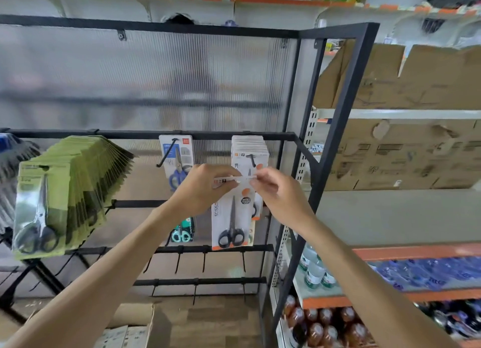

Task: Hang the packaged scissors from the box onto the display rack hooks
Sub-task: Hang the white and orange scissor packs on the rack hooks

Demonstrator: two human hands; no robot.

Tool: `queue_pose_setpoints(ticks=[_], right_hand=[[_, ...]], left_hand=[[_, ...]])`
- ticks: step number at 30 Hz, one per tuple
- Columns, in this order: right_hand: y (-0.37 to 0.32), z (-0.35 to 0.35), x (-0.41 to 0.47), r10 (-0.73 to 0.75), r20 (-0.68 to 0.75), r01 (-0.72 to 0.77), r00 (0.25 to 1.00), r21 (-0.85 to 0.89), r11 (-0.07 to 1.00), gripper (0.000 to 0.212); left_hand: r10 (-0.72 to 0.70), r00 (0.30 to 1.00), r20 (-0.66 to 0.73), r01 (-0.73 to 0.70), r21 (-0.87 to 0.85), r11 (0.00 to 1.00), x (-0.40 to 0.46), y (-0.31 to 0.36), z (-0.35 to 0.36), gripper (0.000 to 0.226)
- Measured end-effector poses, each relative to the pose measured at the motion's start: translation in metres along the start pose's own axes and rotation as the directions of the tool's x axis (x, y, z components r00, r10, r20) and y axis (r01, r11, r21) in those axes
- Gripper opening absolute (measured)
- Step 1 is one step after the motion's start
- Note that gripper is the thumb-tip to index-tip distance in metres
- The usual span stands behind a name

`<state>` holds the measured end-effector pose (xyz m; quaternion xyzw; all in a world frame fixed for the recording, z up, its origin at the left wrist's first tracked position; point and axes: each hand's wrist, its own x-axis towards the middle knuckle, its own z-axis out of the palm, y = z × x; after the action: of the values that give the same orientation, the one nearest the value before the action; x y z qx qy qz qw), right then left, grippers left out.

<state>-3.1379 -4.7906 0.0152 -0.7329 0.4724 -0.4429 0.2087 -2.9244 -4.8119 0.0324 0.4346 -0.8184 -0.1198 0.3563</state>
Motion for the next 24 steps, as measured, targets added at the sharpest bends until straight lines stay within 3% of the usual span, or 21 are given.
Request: queue_pose_setpoints(ticks=[3, 6, 10, 16, 18, 21, 24], right_hand=[[-0.001, -0.004, 0.003, -0.057, -0.032, 0.057, 0.998, -0.004, 0.998, 0.015], [0.000, -0.018, 0.011, -0.067, -0.056, 0.064, 0.996, -0.068, 0.996, 0.014], [0.010, -0.029, 0.029, -0.004, -0.092, -0.007, 0.996, -0.117, 0.993, 0.013], [0.022, -0.015, 0.049, 0.106, -0.104, -0.125, 0.989, -0.198, 0.972, 0.009], [0.021, -0.010, 0.061, 0.134, -0.113, -0.155, 0.985, -0.203, 0.967, 0.007], [0.024, -0.003, 0.078, 0.163, -0.152, -0.193, 0.975, -0.209, 0.959, 0.011], [0.030, 0.002, 0.084, 0.154, -0.182, -0.192, 0.971, -0.213, 0.958, 0.012]], left_hand=[[0.009, 1.000, -0.012, -0.009, 0.030, 1.000, 0.002, 0.002, -0.001, 0.027], [0.018, 1.000, -0.025, -0.016, 0.080, 0.997, 0.001, -0.002, -0.010, 0.044], [0.068, 0.996, -0.049, -0.058, 0.180, 0.982, -0.003, -0.007, -0.018, 0.048], [0.052, 0.997, -0.052, -0.042, 0.186, 0.982, -0.011, -0.004, -0.014, 0.046], [0.023, 1.000, 0.002, -0.023, 0.244, 0.969, -0.008, -0.003, -0.009, 0.047], [0.057, 0.984, 0.171, -0.126, 0.424, 0.897, -0.007, -0.010, 0.000, 0.052], [0.020, 0.969, 0.246, -0.132, 0.449, 0.884, -0.016, -0.023, 0.005, 0.054]])
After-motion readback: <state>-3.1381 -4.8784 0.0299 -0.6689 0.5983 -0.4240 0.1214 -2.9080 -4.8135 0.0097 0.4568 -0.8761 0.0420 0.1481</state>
